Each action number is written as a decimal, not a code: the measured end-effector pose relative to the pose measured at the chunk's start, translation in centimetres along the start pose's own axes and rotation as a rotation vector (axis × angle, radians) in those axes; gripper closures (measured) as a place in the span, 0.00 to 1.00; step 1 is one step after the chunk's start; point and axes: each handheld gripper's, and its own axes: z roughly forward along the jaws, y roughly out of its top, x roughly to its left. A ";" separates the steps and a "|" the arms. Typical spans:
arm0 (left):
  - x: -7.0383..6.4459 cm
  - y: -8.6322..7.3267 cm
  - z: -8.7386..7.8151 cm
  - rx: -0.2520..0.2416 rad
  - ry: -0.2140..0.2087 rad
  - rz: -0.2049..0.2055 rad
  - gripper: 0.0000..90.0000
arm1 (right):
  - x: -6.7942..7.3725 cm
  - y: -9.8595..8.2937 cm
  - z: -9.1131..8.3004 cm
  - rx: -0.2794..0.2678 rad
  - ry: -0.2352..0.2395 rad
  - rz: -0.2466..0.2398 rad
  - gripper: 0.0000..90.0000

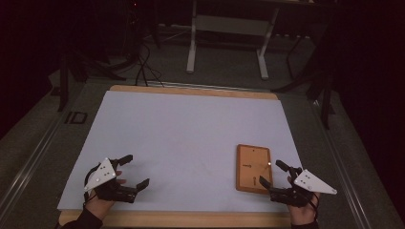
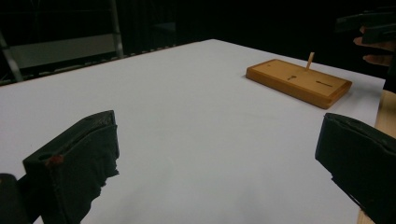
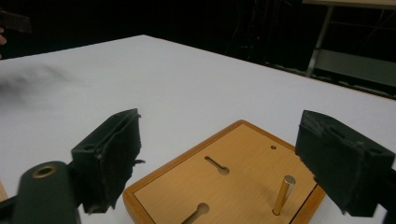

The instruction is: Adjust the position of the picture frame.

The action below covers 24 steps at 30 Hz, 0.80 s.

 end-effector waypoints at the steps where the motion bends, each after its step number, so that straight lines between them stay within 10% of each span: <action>1: 0.0 0.0 0.0 -0.004 0.001 0.001 0.00 | 0.0 0.1 -0.1 -0.004 0.004 -0.008 0.14; 6: 0.0 0.0 -0.1 -0.012 -0.008 -0.007 0.00 | 0.2 0.7 -0.4 -0.044 0.031 -0.024 0.13; 24: -0.2 0.0 0.1 0.004 -0.029 -0.014 0.00 | -1.9 2.5 1.7 0.073 0.002 0.039 0.18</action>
